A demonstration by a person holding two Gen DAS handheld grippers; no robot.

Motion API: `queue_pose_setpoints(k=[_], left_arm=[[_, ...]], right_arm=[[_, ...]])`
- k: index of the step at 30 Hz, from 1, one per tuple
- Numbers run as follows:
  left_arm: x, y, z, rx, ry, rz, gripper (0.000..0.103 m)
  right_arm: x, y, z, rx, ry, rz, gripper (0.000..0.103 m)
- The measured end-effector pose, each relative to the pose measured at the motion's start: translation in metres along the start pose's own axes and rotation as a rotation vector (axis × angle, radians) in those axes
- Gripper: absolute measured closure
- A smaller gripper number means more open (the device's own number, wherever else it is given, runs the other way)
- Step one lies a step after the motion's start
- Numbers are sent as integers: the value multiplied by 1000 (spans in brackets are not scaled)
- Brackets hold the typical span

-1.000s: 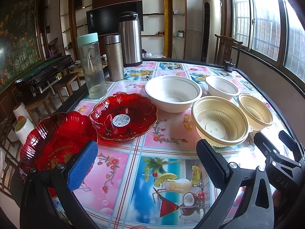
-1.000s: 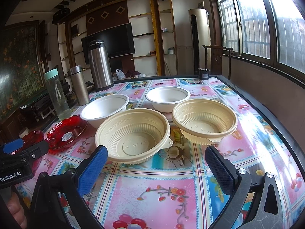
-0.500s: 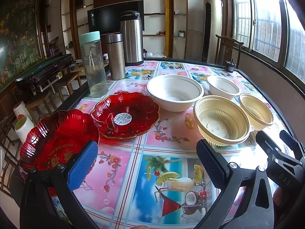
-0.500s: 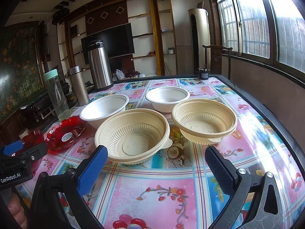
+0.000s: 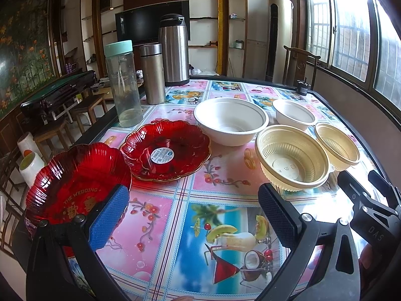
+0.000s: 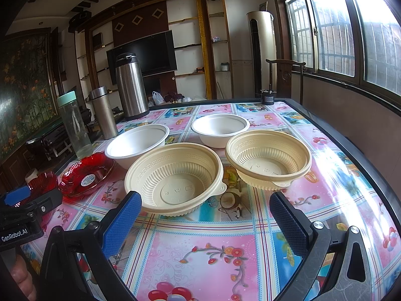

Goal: Organize plates and bowls

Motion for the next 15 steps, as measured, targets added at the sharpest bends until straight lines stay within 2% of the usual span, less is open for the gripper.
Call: queue_pose_setpoints(k=[15], left_arm=[[-2, 3, -5, -2, 1, 18, 0]], right_arm=[[3, 5, 3, -9, -9, 32, 0]])
Point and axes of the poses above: each gripper's, at about its wrist camera, not at the fingertips, and y roughly against the way its jaws point, z to its right, x to its top, the point moved 8 cm from there along -y, roughly the way its jaws point, and after that the axes turned 8 degrees about -y, right-handed, at the moved point
